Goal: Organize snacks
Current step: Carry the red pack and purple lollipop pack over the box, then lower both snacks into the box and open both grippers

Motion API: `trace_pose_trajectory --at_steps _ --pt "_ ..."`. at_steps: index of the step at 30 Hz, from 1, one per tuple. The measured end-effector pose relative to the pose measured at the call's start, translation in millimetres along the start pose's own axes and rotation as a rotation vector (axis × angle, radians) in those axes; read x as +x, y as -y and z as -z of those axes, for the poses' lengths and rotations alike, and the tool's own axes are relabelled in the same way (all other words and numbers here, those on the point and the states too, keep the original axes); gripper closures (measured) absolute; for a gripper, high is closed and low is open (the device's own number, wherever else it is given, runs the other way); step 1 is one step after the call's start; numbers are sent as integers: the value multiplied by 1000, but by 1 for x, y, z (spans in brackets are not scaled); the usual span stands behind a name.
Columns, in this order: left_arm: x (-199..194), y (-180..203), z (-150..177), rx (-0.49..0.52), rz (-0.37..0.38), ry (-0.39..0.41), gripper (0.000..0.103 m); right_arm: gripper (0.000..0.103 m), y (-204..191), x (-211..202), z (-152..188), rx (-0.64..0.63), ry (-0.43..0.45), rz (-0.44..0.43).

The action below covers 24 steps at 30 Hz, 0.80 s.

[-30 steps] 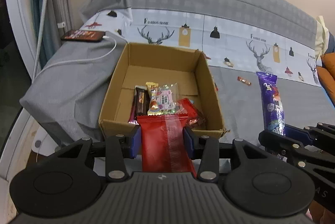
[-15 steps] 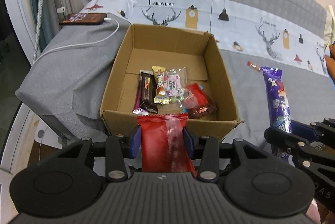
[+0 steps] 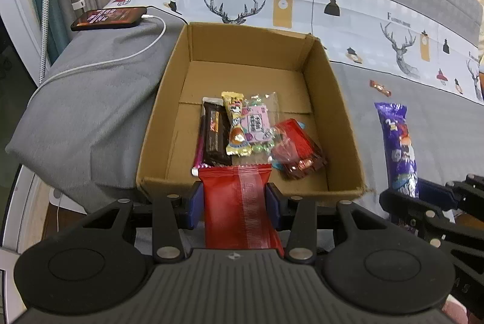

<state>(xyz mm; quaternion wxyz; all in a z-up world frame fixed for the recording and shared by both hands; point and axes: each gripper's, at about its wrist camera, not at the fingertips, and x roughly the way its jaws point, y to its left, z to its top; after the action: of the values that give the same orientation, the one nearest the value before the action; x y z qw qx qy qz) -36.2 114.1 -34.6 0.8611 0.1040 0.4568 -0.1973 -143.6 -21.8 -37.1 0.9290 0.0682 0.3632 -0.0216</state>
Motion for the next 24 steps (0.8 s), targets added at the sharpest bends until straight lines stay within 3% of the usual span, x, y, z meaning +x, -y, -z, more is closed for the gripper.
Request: trace_pose_trajectory --at_steps 8,24 --pt "31 -10 -39 -25 0 -19 55 77 10 39 -19 23 -39 2" --pt "143 -16 -91 -4 -44 -138 55 77 34 148 -58 10 -118 25"
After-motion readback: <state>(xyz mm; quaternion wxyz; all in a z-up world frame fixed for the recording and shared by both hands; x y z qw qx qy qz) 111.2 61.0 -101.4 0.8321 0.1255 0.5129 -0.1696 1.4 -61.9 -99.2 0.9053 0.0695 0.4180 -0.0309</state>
